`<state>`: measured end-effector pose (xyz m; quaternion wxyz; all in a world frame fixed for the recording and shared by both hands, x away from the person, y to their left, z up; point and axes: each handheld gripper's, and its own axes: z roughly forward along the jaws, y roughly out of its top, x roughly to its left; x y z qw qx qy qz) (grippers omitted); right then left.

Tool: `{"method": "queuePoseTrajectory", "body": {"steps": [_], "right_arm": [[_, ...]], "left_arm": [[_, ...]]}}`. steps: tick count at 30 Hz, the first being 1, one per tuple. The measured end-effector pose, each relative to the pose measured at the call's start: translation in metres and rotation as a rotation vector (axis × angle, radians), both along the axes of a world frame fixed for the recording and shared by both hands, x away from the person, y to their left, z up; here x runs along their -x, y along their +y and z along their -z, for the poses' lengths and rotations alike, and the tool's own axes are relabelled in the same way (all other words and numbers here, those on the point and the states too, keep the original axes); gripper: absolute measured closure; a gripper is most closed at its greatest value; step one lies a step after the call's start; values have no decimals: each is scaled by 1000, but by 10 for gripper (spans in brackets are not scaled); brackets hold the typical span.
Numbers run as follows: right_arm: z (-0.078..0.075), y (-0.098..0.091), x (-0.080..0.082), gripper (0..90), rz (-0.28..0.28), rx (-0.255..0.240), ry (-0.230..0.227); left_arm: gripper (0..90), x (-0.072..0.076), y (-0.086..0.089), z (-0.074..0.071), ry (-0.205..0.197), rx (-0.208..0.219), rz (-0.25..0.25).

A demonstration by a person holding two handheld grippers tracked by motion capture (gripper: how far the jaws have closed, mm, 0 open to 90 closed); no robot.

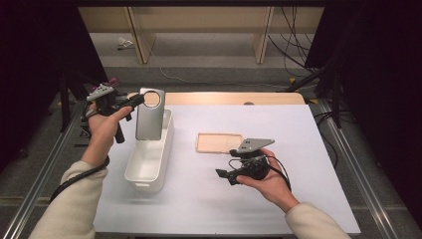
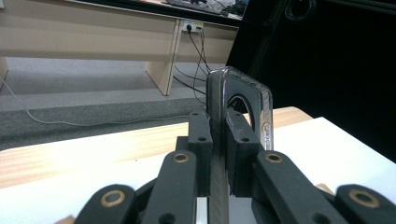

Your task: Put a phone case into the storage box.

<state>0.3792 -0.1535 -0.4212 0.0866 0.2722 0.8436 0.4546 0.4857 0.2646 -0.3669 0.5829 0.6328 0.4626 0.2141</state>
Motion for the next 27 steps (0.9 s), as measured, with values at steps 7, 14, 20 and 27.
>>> {"method": "queuePoseTrajectory", "body": {"steps": [7, 14, 20, 27], "right_arm": [[0, 0, 0, 163, -4, 0, 1], [0, 0, 0, 163, -2, -2, 2], [0, 0, 0, 163, -5, -2, 3], [1, 0, -1, 163, -8, -2, 3]], "left_arm": [[817, -3, -2, 1, 2, -3, 5], [817, -6, -4, 2, 9, -11, 5], [817, -9, -3, 5, 17, -14, 4], [817, -13, -5, 7, 26, -23, 5]]}}
